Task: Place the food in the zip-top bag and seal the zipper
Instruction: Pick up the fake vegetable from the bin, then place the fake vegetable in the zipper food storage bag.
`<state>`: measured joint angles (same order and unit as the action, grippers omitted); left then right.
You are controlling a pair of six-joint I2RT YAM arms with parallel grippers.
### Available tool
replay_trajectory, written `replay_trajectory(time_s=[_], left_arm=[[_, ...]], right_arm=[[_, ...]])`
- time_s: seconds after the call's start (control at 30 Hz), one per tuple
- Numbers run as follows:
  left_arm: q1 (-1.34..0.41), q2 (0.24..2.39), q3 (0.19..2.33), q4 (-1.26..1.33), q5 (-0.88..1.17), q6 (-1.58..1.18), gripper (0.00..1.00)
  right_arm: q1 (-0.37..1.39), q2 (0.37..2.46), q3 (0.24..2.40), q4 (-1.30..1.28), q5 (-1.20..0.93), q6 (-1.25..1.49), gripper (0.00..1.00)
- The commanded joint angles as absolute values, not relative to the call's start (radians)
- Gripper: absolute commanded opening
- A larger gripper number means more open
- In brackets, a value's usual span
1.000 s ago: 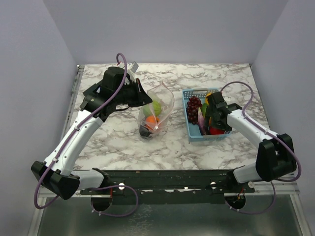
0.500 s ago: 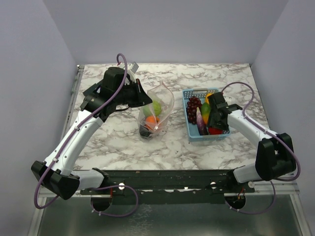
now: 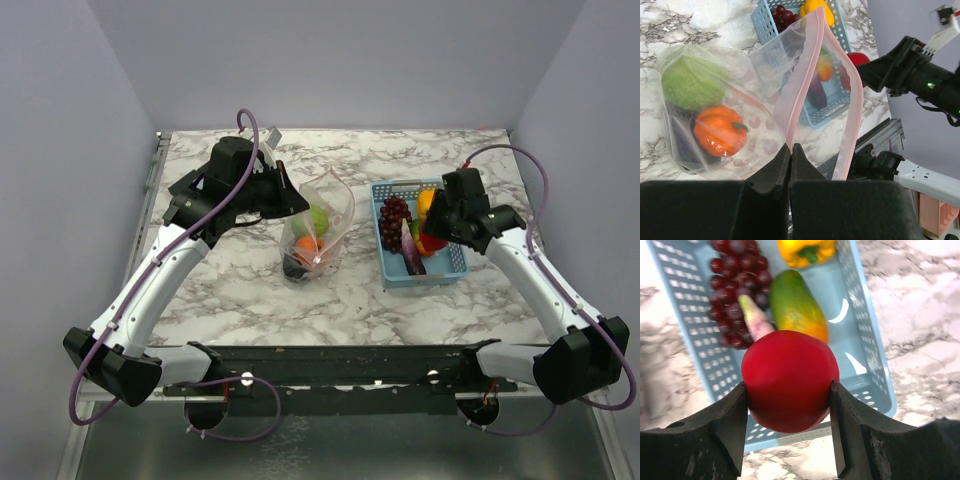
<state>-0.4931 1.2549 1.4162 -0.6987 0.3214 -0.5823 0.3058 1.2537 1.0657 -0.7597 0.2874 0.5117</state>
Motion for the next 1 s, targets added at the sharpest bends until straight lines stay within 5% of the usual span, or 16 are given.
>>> replay_trajectory(time_s=[0.0,0.57,0.97], left_arm=[[-0.497,1.233,1.410,-0.704,0.316,-0.572,0.00],[-0.497,1.236,1.417,-0.704,0.308,-0.580,0.00],[-0.497,1.238,1.424,-0.705,0.310,-0.589,0.00]], right_arm=[[0.302,1.196,1.167,-0.811,0.142,0.466,0.08],[0.333,1.199,1.697,-0.865,-0.373,0.404,0.07],[0.449,1.265,1.811,-0.797,-0.443,0.437,0.07]])
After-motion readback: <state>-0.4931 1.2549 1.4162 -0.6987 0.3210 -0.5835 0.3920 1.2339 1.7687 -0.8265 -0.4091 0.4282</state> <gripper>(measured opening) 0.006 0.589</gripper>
